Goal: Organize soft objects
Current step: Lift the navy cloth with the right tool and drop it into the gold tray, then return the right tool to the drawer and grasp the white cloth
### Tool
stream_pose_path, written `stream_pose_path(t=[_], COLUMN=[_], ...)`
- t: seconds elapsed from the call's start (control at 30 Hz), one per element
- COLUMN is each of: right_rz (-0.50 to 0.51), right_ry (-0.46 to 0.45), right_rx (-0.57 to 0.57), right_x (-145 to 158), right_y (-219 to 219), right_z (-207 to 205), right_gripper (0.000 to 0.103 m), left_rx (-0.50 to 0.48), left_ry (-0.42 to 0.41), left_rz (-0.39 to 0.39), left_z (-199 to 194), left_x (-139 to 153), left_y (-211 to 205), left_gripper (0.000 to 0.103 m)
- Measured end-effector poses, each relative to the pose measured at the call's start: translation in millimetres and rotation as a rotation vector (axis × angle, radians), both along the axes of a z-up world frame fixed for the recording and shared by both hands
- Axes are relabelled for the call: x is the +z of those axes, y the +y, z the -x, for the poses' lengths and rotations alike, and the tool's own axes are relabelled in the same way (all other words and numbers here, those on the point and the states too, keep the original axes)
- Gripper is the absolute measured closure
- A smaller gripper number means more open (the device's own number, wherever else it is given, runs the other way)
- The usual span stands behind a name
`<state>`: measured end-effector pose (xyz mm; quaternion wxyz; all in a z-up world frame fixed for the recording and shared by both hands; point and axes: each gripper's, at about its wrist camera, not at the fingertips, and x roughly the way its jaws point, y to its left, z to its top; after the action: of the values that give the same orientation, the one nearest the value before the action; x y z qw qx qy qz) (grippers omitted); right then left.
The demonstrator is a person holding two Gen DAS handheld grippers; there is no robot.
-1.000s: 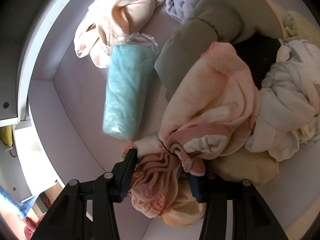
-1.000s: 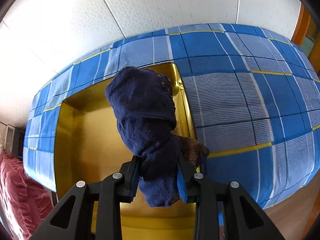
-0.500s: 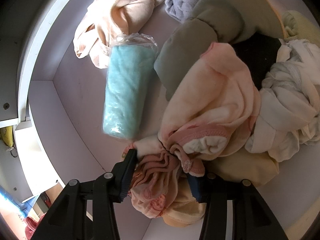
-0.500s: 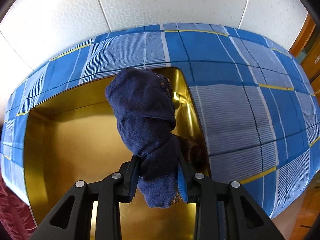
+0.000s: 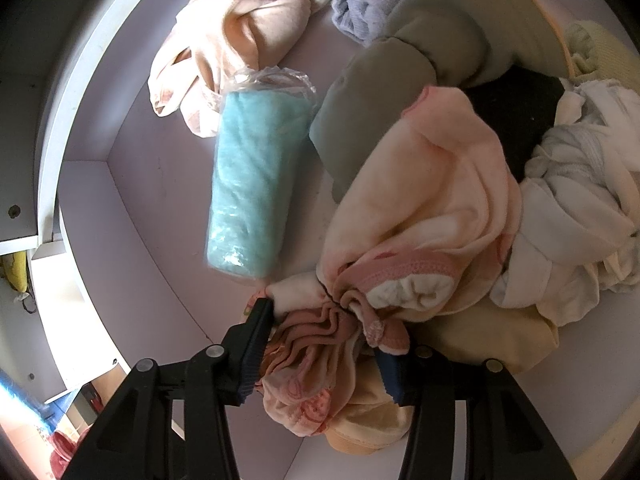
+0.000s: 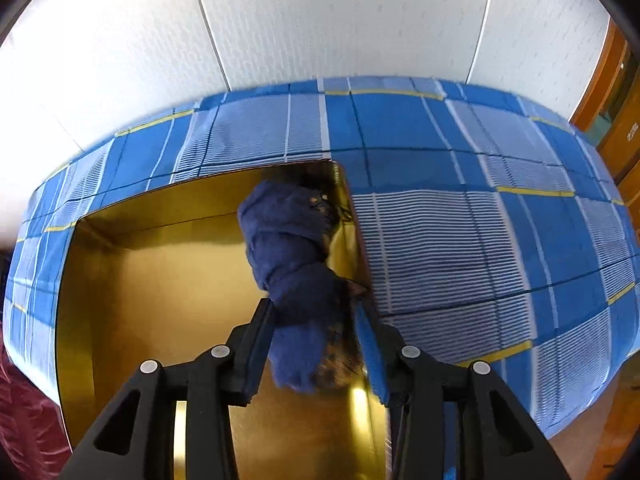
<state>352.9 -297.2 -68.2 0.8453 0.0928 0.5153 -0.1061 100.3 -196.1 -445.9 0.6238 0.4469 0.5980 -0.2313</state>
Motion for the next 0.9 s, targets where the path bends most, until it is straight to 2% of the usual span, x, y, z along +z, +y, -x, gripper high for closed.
stream_pose_path(t=[0.17,0.33,0.57,0.73,0.9], right_rz=[0.005,0.003,-0.03,-0.062,-0.066], right_ry=[-0.085,-0.216,-0.29,-0.257,-0.129], right_rx=[0.058,0.161,0.326,0.423,0.453], right_x=[16,32,18,-16,-75], right_y=[-3,-6,0,13,26], right_z=[37,97,179,228,246], right_gripper=[0.061,0.061,0.061,0.061,0.061], left_rx=[0.006,0.01,0.024,0.044,0.043], left_ry=[-0.001,-0.009,-0.022,-0.025,-0.023], left_rz=[0.005,0.007,0.014,0.021,0.026], left_z=[-2,-4,-8,-12,-14], left_x=[0,1,1,3,4], left_y=[3,8,15,23,27], left_gripper=[0.053,0.049,0.045,0.041,0.042])
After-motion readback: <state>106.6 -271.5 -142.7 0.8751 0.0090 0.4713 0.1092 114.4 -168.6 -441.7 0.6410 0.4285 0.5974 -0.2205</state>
